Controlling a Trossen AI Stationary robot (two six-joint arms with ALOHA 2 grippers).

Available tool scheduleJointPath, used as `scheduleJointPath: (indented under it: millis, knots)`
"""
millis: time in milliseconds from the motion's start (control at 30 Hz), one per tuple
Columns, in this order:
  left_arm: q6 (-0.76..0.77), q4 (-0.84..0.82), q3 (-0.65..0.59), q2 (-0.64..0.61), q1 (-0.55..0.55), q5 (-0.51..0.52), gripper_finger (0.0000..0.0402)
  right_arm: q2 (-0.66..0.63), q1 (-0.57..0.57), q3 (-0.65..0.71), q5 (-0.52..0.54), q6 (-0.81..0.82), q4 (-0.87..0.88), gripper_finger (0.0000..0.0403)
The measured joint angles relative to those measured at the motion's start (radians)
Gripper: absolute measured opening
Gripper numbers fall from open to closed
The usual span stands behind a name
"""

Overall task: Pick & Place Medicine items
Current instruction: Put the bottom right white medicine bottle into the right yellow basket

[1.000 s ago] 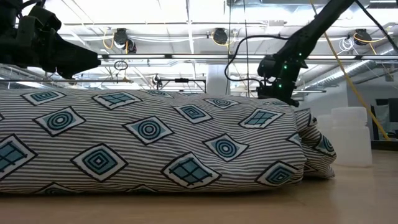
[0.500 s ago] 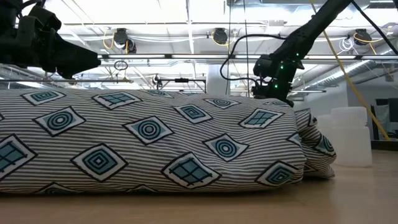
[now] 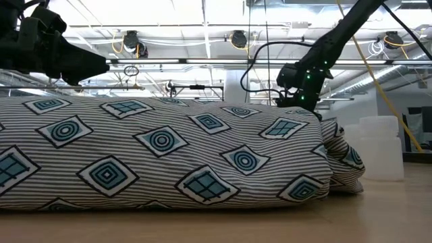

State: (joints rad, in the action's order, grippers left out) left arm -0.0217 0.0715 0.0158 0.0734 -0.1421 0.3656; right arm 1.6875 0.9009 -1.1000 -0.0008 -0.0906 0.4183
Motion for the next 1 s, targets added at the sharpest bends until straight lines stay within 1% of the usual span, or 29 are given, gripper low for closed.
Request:
scheduleJointPath:
  millis: [367,667,1000]
  knots:
    - [0.000,0.000,0.000,0.000,0.000,0.000,0.0214,0.000,0.000,0.002,0.000,0.000,-0.053,0.0141]
    - [0.000,0.000,0.000,0.000,0.000,0.000,0.0214,0.000,0.000,0.003,0.000,0.000,-0.050,0.0144]
    - [0.000,0.000,0.000,0.000,0.000,0.000,0.0214,0.000,0.000,0.003,0.000,0.000,-0.049,0.0185]
